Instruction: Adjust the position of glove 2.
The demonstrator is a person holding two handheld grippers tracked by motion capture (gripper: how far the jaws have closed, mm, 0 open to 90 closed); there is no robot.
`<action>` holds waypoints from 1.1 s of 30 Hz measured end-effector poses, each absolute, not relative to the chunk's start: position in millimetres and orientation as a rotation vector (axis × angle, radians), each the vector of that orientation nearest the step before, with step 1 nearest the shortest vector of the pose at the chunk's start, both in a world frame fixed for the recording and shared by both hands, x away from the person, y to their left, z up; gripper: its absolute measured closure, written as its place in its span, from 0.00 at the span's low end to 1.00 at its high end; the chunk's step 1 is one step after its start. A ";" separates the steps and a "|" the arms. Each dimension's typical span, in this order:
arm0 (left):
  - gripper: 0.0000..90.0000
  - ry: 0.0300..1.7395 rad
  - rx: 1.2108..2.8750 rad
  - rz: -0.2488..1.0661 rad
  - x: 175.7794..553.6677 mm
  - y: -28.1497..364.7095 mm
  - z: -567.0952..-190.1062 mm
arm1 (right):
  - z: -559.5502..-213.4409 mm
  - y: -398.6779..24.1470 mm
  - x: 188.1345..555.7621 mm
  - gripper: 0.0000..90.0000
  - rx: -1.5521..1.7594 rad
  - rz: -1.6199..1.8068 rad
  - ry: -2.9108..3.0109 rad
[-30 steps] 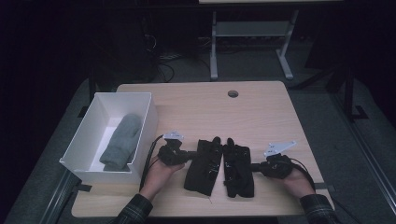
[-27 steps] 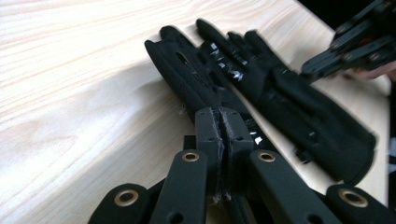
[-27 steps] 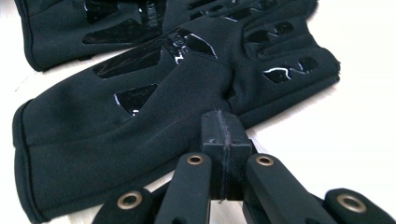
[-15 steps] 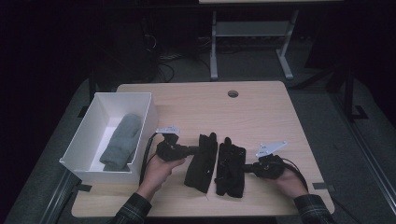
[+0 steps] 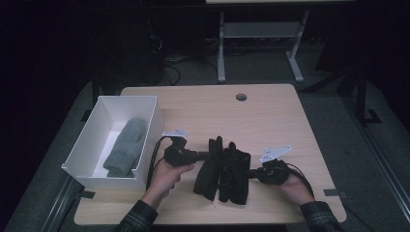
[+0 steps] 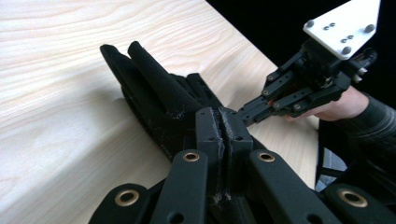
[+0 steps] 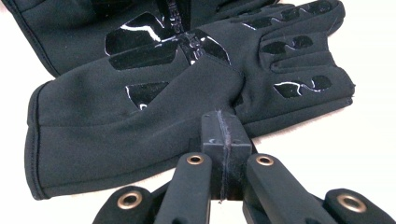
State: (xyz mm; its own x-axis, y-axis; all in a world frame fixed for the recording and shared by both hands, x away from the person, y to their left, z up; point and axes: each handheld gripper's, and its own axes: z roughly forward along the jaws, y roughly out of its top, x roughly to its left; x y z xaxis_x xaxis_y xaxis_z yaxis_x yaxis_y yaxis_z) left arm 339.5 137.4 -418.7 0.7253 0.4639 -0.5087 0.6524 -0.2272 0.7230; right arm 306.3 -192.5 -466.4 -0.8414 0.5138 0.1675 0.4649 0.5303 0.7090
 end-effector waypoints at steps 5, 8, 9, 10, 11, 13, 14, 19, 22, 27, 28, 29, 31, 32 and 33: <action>0.97 0.844 1.863 -0.241 341.4 130.1 -416.2 | -466.3 -185.9 306.3 1.00 0.861 1.230 2.700; 0.97 0.839 1.864 -0.250 342.1 126.9 -416.2 | -467.3 -182.4 306.8 1.00 0.851 1.229 2.705; 0.97 0.842 1.862 -0.256 342.2 125.7 -416.3 | -467.4 -181.8 307.1 1.00 0.849 1.229 2.707; 0.97 0.840 1.863 -0.258 342.6 124.9 -416.4 | -467.7 -180.6 307.2 1.00 0.852 1.227 2.708; 0.97 0.839 1.861 -0.259 342.8 123.7 -416.4 | -467.9 -179.6 307.3 1.00 0.849 1.227 2.710; 0.97 0.837 1.861 -0.262 343.2 122.4 -416.2 | -468.2 -178.2 308.0 1.00 0.848 1.228 2.709; 0.97 0.841 1.857 -0.263 343.1 121.3 -416.1 | -468.2 -177.4 307.9 1.00 0.850 1.230 2.707; 0.97 0.839 1.869 -0.268 344.7 118.2 -418.2 | -469.1 -165.8 309.7 1.00 0.834 1.243 2.699; 0.97 0.842 1.877 -0.265 344.8 117.0 -419.5 | -469.3 -156.3 310.1 1.00 0.828 1.246 2.701; 0.97 0.846 1.884 -0.258 345.9 116.3 -421.8 | -470.3 -142.1 311.9 1.00 0.798 1.255 2.695; 0.97 0.849 1.885 -0.263 346.0 115.9 -422.3 | -470.1 -140.0 311.8 1.00 0.799 1.254 2.696; 0.97 0.853 1.884 -0.268 346.1 115.5 -422.9 | -470.2 -138.4 312.2 1.00 0.791 1.256 2.696; 0.97 0.850 1.889 -0.266 347.1 113.9 -424.8 | -469.8 -135.6 312.4 1.00 0.800 1.259 2.699; 0.97 0.853 1.889 -0.270 347.8 112.4 -425.9 | -469.9 -135.0 312.8 1.00 0.794 1.255 2.700; 0.97 0.851 1.893 -0.271 348.4 111.9 -426.3 | -470.1 -133.4 312.9 1.00 0.799 1.261 2.699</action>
